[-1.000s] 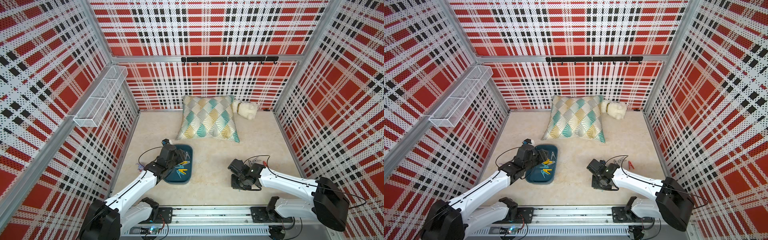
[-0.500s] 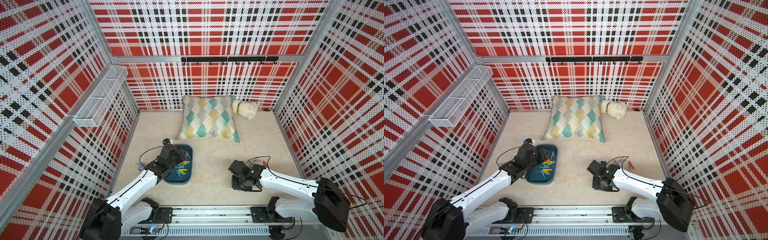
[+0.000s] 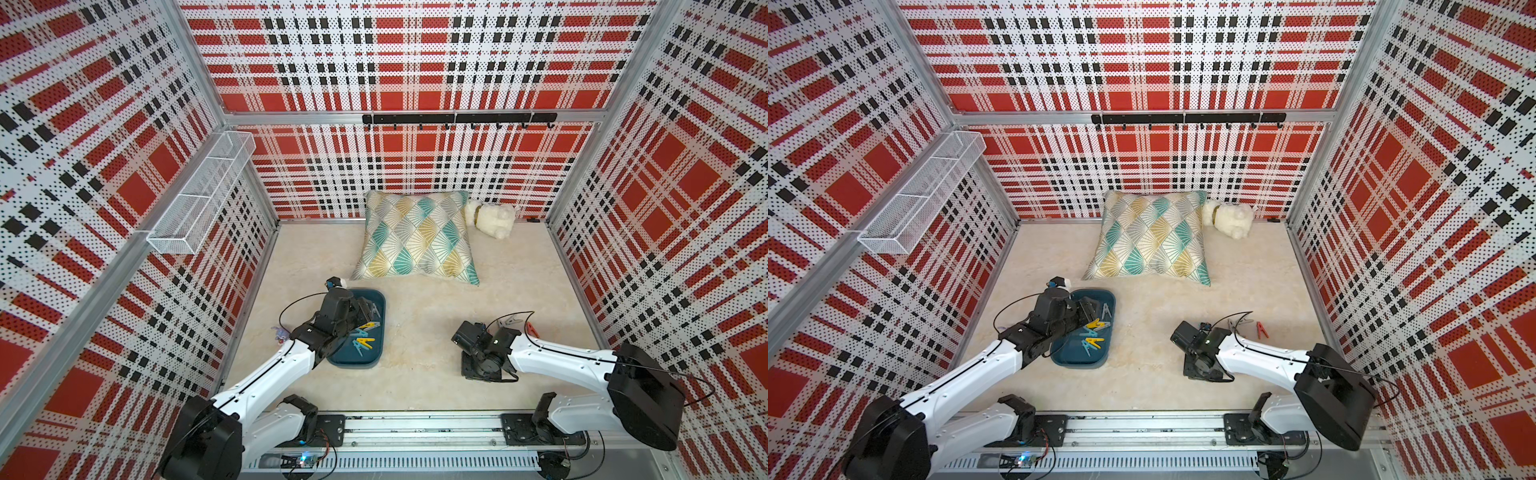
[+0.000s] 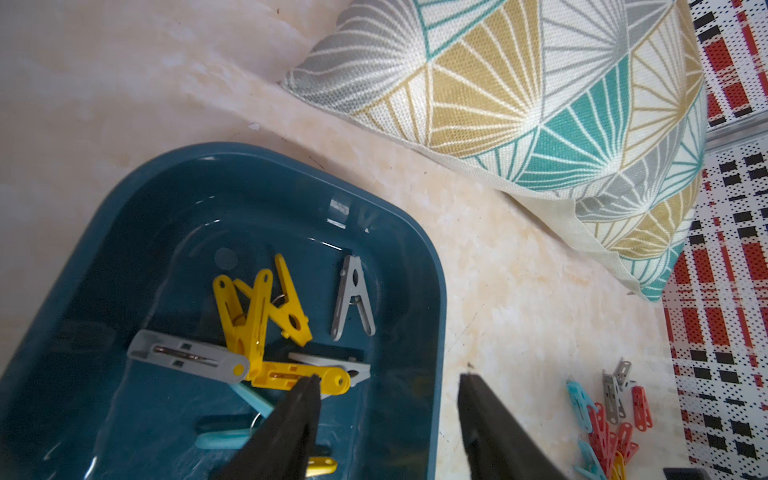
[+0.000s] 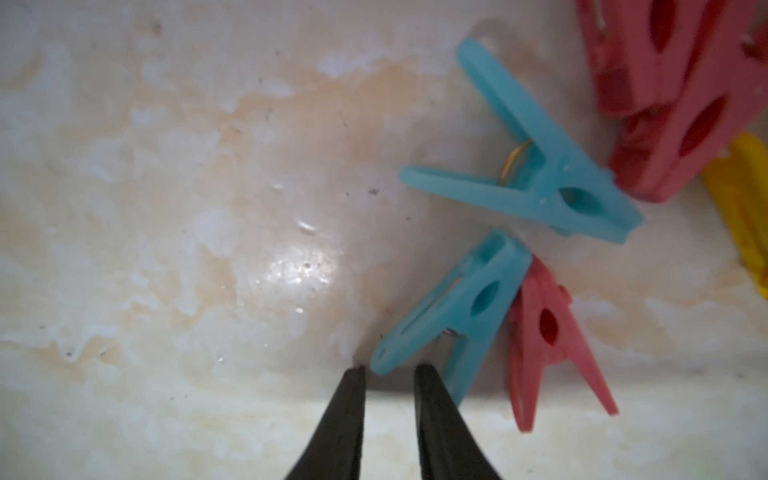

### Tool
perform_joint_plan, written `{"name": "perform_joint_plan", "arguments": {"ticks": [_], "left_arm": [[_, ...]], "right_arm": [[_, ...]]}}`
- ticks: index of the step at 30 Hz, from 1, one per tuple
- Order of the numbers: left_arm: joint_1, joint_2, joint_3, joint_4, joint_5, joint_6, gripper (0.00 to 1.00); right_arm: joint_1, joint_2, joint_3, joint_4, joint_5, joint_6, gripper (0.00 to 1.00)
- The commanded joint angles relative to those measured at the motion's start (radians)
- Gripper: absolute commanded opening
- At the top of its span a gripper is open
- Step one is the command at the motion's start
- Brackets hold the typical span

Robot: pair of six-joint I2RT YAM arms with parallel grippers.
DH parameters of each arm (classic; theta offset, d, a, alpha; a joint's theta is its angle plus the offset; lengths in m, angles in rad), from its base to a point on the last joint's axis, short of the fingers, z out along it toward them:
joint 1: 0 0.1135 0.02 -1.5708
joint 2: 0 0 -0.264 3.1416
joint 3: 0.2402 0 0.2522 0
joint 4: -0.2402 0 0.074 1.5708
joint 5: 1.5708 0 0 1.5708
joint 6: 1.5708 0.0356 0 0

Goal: Put the clothespins into the storage box
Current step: Pick up the clothespin from the center of the board.

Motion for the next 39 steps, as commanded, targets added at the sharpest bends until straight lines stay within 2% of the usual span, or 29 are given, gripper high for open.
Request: {"name": "perform_joint_plan", "arguments": {"ticks": [1,5,11,15,20,31,39], "left_arm": [[-0.009,0.005,0.006,0.021,0.000,0.002,0.59],[-0.013,0.015,0.008,0.026,-0.001,-0.002,0.59],[-0.027,0.036,0.017,0.035,-0.004,-0.005,0.59],[-0.032,0.051,0.022,0.047,-0.004,-0.006,0.59],[-0.041,0.073,0.035,0.061,-0.001,-0.008,0.59],[-0.059,0.083,0.038,0.068,-0.001,-0.010,0.59],[-0.065,0.090,0.038,0.068,-0.005,-0.014,0.59]], "right_arm": [[0.006,0.026,-0.006,0.024,0.021,-0.009,0.25],[0.006,0.029,-0.010,0.032,0.020,-0.011,0.21],[0.007,-0.025,0.001,-0.003,0.033,-0.007,0.20],[0.006,-0.122,0.033,-0.087,0.071,0.003,0.26],[0.004,-0.173,0.056,-0.180,0.129,0.020,0.31],[-0.042,-0.133,-0.027,-0.095,0.107,0.008,0.32],[-0.051,-0.079,-0.023,-0.033,0.084,-0.024,0.29]]}}
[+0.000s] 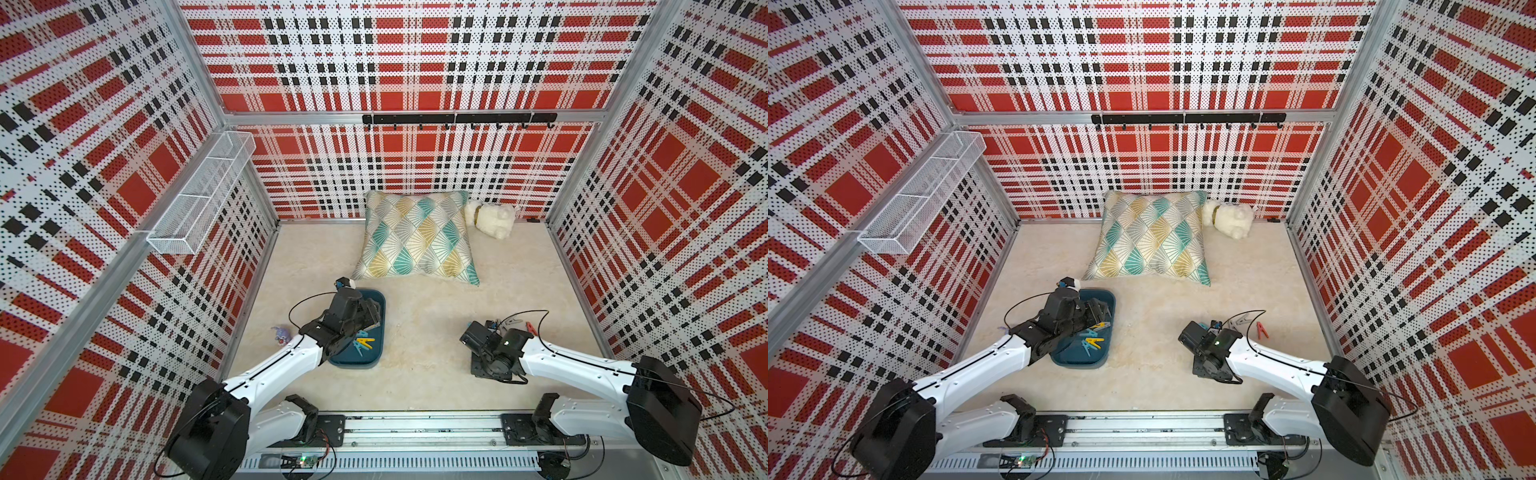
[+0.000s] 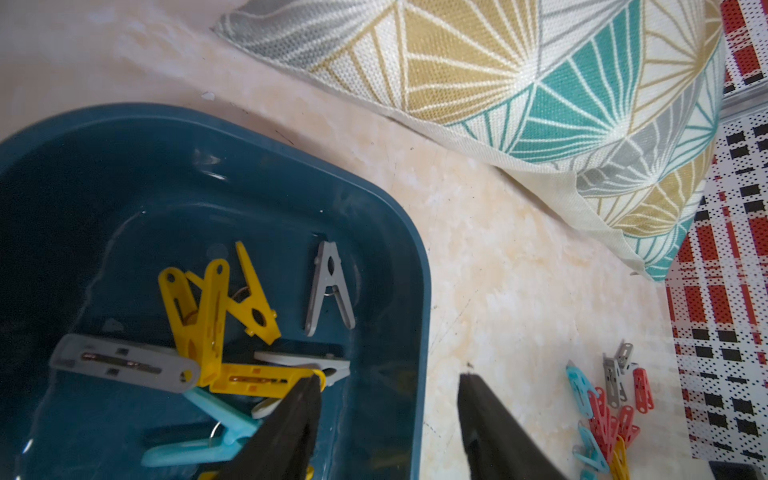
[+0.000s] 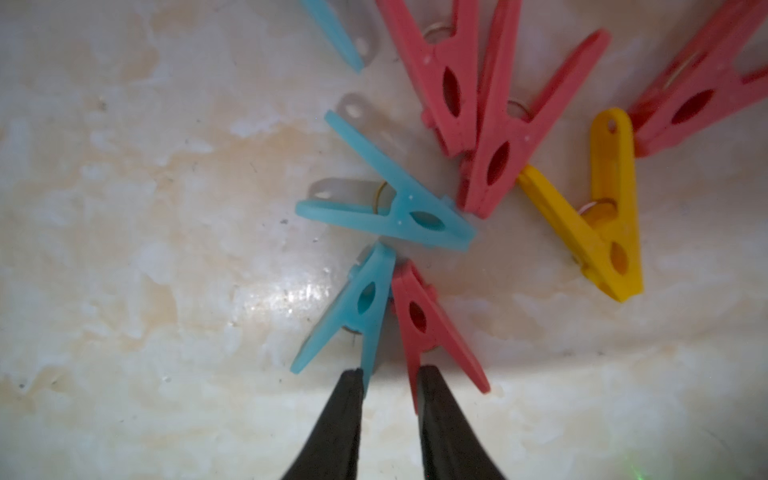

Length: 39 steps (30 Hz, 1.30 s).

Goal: Put the clothespins into the storage box
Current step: Pick up the clothespin from the center of the board.

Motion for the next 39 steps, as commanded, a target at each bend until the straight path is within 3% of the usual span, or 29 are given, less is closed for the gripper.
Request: {"name": "perform_joint_plan", "arguments": {"ticks": [1,12,32,39], "left_arm": [[-0.012,0.009,0.025,0.023,-0.006,0.000,0.59],[-0.028,0.040,0.039,0.035,-0.010,-0.008,0.59],[-0.039,0.062,0.056,0.034,-0.011,-0.008,0.59],[-0.046,0.073,0.067,0.032,-0.013,-0.010,0.59]], "right_arm": [[-0.005,0.020,0.007,0.039,-0.011,-0.017,0.29],[-0.003,-0.033,0.074,-0.044,0.013,-0.026,0.28],[-0.005,0.046,-0.016,0.089,-0.012,-0.028,0.27],[-0.005,0.078,-0.012,0.110,-0.016,-0.041,0.18]]}}
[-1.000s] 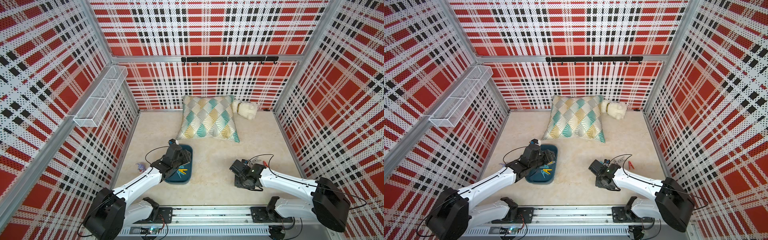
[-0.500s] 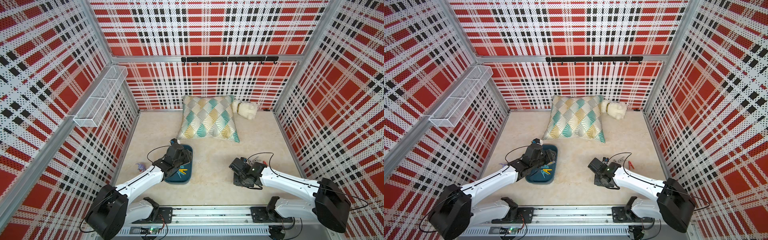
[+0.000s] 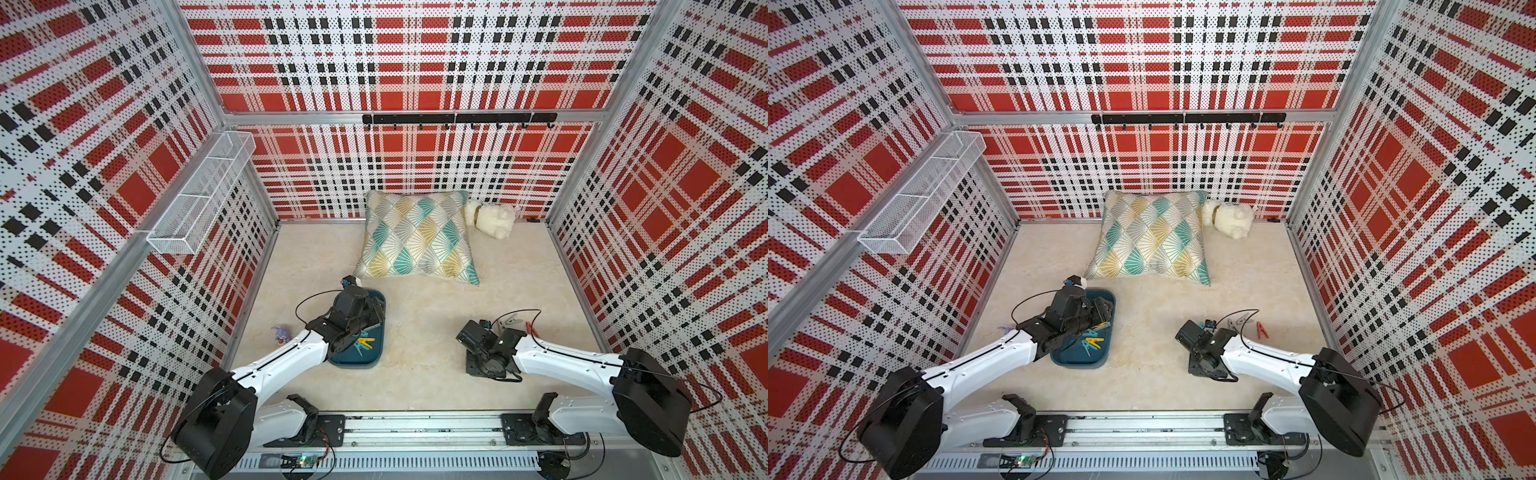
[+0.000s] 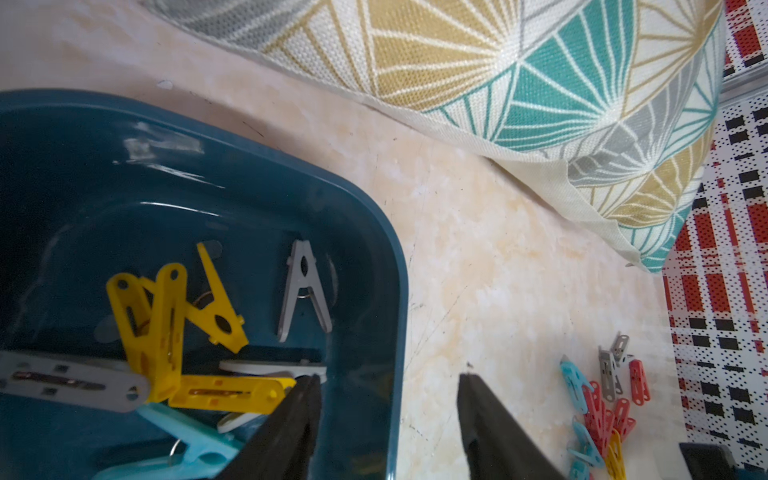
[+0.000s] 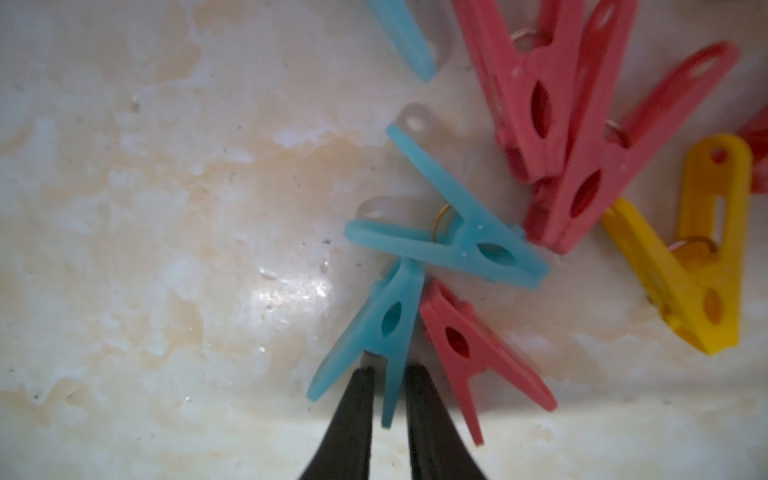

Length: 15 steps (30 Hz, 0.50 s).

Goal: Put the clothespins into the storage box
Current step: Pick up the clothespin from the center of the board.

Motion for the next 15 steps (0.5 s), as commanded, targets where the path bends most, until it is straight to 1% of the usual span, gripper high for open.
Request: {"name": "perform_joint_plan", "arguments": {"ticks": [1,7,11,15], "left_arm": [[-0.010,0.009,0.035,0.013,-0.011,-0.004,0.59],[-0.013,0.008,0.054,0.013,0.003,-0.010,0.59],[-0.013,0.002,0.060,0.030,0.039,-0.024,0.61],[-0.019,0.009,0.059,0.064,0.110,-0.045,0.63]], "right_arm": [[-0.005,0.015,-0.004,0.019,0.005,-0.010,0.16],[0.009,-0.030,0.019,-0.005,-0.032,-0.039,0.04],[0.029,-0.065,0.060,-0.011,-0.071,-0.080,0.00],[0.030,-0.080,0.102,0.027,-0.128,-0.138,0.00]]}}
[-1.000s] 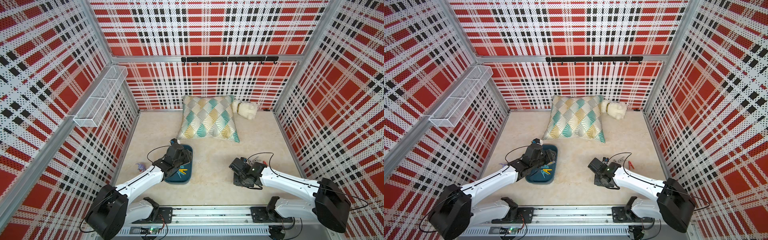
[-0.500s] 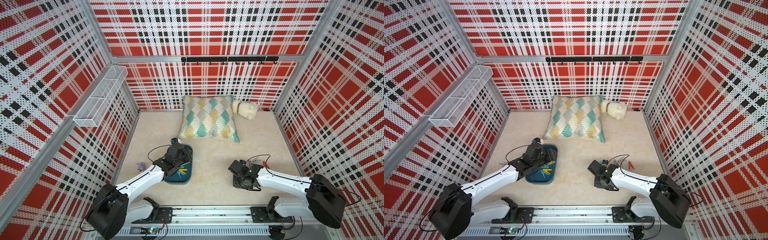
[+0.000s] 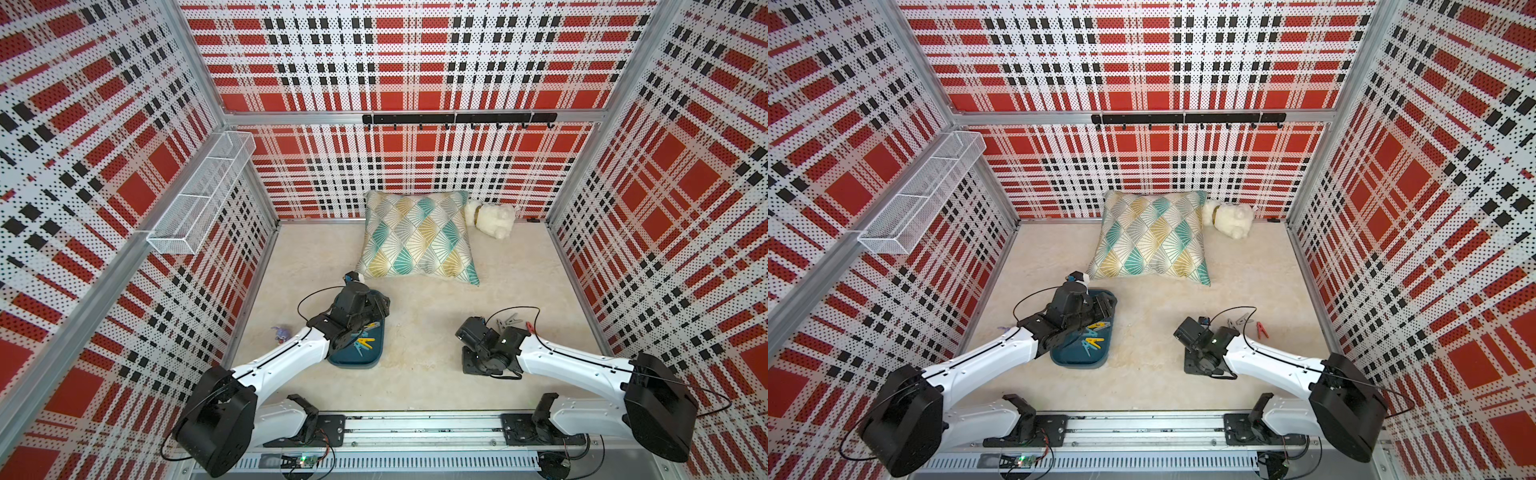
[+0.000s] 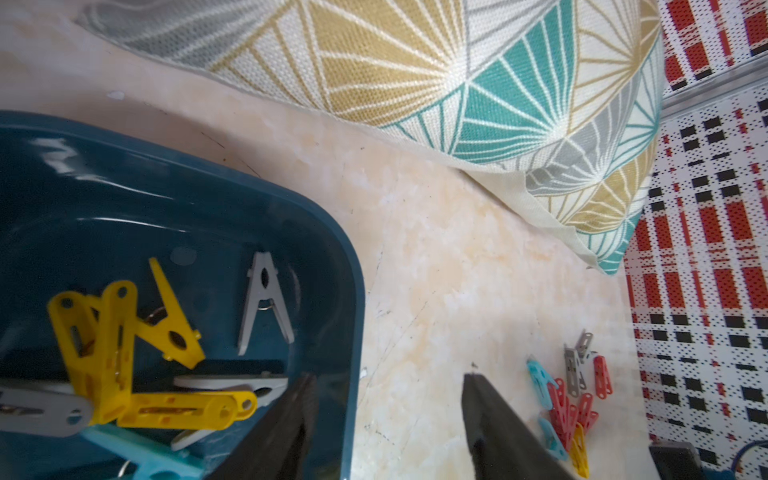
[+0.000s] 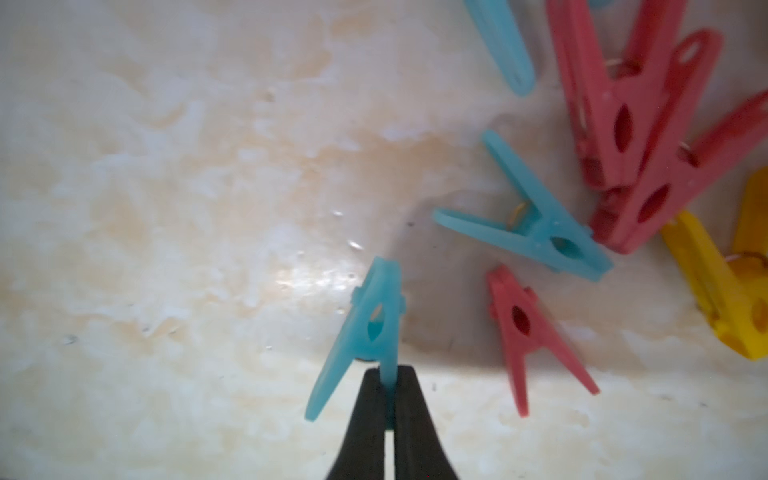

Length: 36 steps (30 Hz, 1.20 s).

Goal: Put the clothespins into the storage box
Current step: Pick up the clothespin from the center of the board.

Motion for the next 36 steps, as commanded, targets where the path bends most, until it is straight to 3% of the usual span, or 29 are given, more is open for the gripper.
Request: {"name": "perform_joint_plan", "arguments": {"ticks": [1,7,21,27,36], "left_arm": [[-0.013,0.003,0.016,0.057,0.078,-0.027,0.64],[-0.021,0.016,-0.048,0.206,0.197,-0.111,0.66],[-0.146,0.155,-0.039,0.360,0.238,-0.192,0.66],[-0.155,0.168,-0.046,0.388,0.244,-0.206,0.56],[-0.155,0.170,-0.037,0.388,0.262,-0.203,0.26]], "right_arm": [[0.007,-0.023,0.052,0.040,-0.056,-0.066,0.00],[0.007,0.040,0.155,0.096,-0.109,-0.138,0.00],[0.025,0.254,0.411,0.176,-0.225,-0.263,0.00],[0.030,0.280,0.440,0.174,-0.215,-0.277,0.00],[0.030,0.294,0.440,0.178,-0.184,-0.283,0.00]]}}
